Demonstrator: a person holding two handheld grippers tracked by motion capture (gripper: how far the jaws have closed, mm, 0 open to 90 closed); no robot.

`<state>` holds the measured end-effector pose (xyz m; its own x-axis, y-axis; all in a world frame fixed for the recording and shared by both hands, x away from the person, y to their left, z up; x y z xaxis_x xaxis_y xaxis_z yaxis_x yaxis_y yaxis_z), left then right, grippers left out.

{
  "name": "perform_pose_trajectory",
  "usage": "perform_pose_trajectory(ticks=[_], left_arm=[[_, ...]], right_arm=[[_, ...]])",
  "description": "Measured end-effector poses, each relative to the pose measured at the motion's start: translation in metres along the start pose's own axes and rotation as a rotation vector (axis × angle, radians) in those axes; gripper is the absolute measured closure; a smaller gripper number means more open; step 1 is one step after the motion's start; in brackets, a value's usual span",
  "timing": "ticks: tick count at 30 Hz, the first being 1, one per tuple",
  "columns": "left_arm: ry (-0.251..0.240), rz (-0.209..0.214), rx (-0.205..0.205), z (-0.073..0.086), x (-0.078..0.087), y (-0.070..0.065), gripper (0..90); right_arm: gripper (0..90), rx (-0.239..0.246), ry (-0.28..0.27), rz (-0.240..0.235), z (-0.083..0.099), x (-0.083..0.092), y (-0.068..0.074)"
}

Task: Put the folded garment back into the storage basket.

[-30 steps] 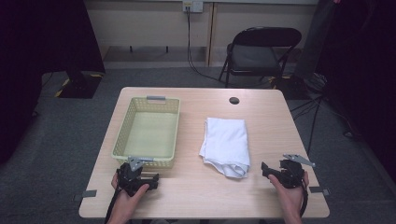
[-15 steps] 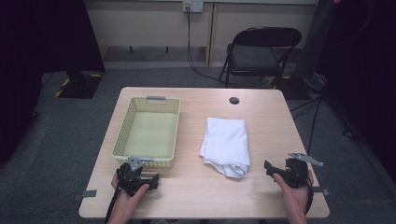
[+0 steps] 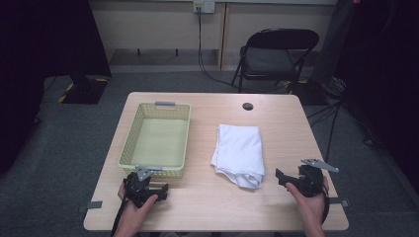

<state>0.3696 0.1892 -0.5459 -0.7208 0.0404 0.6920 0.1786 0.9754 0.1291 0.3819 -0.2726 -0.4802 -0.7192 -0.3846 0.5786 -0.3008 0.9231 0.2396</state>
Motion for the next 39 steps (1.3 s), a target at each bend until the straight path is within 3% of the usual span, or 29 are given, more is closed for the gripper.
perform_pose_trajectory(ticks=[7, 18, 39], left_arm=[[0.0, 0.0, 0.0, 0.0, 0.0, 0.0, 0.0], [0.0, -0.001, 0.0, 0.0, 0.0, 0.0, 0.0], [0.0, -0.001, 0.001, 0.0, 0.0, 0.0, 0.0]], right_arm=[[7.8, 0.019, -0.021, -0.014, -0.007, -0.003, 0.009], [6.1, 0.035, -0.022, -0.022, -0.013, -0.013, 0.024], [4.8, 0.043, -0.026, -0.091, -0.031, -0.026, 0.05]])
Point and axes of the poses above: each handheld gripper's, and its own axes: x roughly backward along the jaws, z roughly out of its underside, y roughly to its left, the point moved 6 cm from there along -x, roughly forward along the jaws, and after that the axes turned 11 degrees about -z, right-handed, at the moved point
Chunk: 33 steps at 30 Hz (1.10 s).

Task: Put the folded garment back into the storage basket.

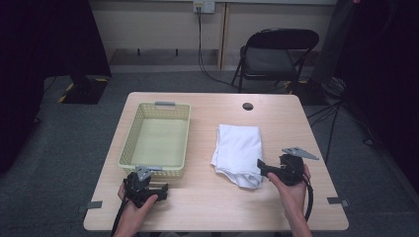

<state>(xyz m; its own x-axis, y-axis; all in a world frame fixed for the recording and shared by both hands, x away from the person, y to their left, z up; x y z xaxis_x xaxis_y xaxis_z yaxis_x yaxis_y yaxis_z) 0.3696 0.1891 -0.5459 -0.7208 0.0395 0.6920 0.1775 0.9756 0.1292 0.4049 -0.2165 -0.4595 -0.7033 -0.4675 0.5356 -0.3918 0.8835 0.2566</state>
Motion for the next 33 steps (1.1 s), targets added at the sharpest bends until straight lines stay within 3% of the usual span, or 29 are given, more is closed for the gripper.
perform_pose_trajectory(ticks=[14, 28, 33], left_arm=[[0.0, 0.0, 0.0, 0.0, 0.0, 0.0, 0.0], [0.0, 0.0, 0.0, 0.0, 0.0, 0.0, 0.0], [0.0, 0.0, 0.0, 0.0, 0.0, 0.0, 0.0]], right_arm=[[6.3, 0.02, 0.016, 0.0, -0.011, -0.016, 0.01], [2.8, -0.01, 0.043, -0.022, -0.018, -0.033, 0.011], [2.8, 0.002, 0.043, -0.02, -0.026, -0.036, 0.013]])
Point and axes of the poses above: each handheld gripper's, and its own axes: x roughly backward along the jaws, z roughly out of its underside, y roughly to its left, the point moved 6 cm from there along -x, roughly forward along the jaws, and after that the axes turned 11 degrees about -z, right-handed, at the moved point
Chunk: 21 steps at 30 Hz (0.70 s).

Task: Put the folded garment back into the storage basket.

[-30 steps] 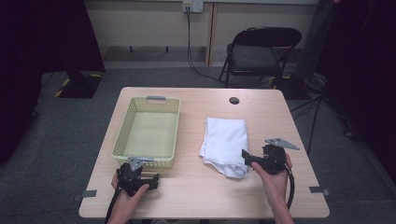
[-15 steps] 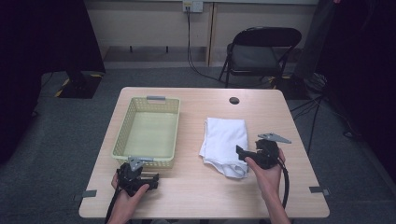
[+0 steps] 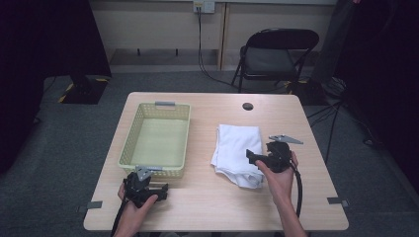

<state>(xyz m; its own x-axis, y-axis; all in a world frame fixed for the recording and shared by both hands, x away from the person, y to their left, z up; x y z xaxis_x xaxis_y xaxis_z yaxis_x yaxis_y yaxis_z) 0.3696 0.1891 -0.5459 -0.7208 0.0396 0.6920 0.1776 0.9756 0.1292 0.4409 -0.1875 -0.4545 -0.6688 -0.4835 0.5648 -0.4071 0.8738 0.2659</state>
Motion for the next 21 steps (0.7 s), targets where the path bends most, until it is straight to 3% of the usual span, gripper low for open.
perform_pose_trajectory(ticks=[8, 12, 21], left_arm=[[0.0, 0.0, 0.0, 0.0, 0.0, 0.0, 0.0], [0.0, 0.0, 0.0, 0.0, 0.0, 0.0, 0.0], [0.0, 0.0, 0.0, 0.0, 0.0, 0.0, 0.0]], right_arm=[[1.0, -0.003, 0.021, 0.007, -0.011, -0.014, 0.002], [0.7, -0.051, 0.066, -0.013, -0.013, -0.026, 0.004], [0.7, 0.016, 0.105, 0.001, -0.013, -0.055, 0.011]])
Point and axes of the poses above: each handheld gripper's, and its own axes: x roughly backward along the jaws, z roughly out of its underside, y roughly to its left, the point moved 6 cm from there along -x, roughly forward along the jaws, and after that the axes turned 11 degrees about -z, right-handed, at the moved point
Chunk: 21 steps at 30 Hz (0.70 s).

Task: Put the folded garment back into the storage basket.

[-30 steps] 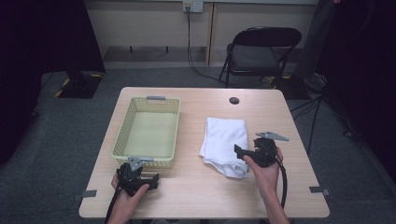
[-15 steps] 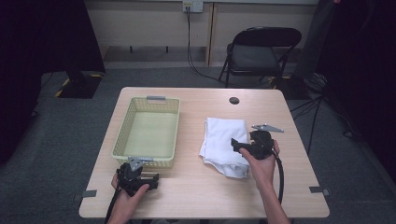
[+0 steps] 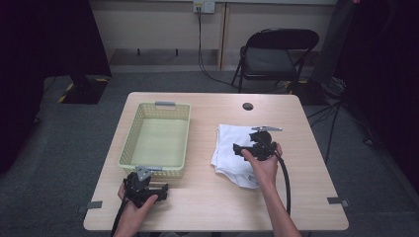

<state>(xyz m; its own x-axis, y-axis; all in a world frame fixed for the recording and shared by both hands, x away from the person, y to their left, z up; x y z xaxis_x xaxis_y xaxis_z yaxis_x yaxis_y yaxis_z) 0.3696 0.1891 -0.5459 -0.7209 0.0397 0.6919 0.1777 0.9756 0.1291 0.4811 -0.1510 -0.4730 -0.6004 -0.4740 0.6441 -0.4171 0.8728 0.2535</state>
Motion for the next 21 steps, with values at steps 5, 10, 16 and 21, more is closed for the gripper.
perform_pose_trajectory(ticks=[5, 10, 16, 21], left_arm=[[0.0, 0.0, 0.0, 0.0, 0.0, 0.0, 0.0], [0.0, 0.001, -0.001, 0.0, 0.0, 0.0, 0.0], [0.0, 0.001, -0.001, 0.0, 0.0, 0.0, 0.0], [0.0, 0.002, -0.003, 0.0, 0.0, 0.0, 0.0]], right_arm=[[1.1, 0.024, 0.033, 0.036, 0.004, -0.016, -0.003], [2.6, 0.026, 0.076, 0.046, 0.012, -0.029, -0.005], [2.2, 0.014, 0.124, 0.078, 0.021, -0.038, -0.009], [1.7, 0.034, 0.14, 0.109, 0.026, -0.043, -0.009]])
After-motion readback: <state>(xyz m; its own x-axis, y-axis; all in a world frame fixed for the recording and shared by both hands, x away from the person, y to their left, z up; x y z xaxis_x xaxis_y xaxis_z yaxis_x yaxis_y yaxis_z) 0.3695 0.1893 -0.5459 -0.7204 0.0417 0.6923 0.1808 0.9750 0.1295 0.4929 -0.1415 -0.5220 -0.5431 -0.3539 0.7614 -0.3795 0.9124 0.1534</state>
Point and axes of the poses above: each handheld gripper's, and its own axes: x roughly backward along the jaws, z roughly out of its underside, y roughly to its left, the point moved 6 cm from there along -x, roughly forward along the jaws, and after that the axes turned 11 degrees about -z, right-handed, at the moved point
